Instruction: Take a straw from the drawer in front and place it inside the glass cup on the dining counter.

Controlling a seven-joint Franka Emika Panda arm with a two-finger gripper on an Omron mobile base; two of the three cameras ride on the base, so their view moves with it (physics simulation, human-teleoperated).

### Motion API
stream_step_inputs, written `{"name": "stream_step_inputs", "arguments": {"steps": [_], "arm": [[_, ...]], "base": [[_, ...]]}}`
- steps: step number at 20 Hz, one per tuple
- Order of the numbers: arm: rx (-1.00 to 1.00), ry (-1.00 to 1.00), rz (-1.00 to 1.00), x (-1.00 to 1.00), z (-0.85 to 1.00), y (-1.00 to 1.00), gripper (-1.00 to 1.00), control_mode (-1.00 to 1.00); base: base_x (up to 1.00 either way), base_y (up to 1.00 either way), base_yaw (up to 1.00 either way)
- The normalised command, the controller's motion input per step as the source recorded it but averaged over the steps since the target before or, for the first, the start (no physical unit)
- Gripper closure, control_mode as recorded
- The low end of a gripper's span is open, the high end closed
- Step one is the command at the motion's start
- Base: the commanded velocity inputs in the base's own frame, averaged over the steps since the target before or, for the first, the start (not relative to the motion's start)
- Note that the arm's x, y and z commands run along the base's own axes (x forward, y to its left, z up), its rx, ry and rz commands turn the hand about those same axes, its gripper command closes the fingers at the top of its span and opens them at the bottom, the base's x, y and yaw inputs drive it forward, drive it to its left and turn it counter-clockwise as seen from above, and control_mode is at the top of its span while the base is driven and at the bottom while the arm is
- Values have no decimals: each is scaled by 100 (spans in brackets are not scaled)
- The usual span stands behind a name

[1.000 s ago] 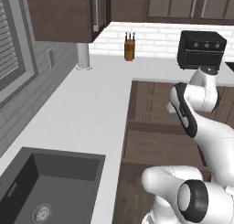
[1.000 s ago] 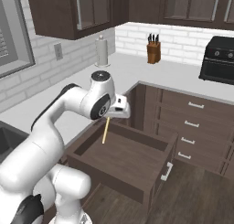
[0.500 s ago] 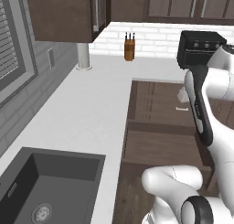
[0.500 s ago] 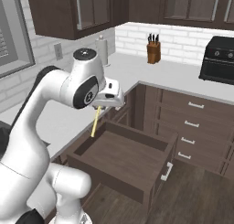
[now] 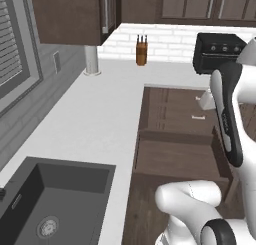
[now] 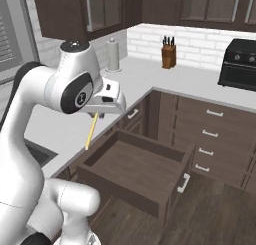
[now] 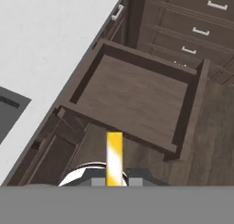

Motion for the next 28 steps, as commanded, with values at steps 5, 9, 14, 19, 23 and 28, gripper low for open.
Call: {"name": "stream_step_inputs", "arguments": {"steps": [5,9,14,19,23,28], "arm": [[0,0,0,0,0,0,100,100],[0,0,0,0,0,0,100,100],[0,0,0,0,0,0,100,100],[0,0,0,0,0,0,100,100],[0,0,0,0,0,0,100,100],[0,0,0,0,0,0,100,100]], "base": [[-100,-5,-1],[-97,-34,-3],[-21,-84,-29],[0,-97,-48],[0,-94,-48],[1,-88,-46]]}}
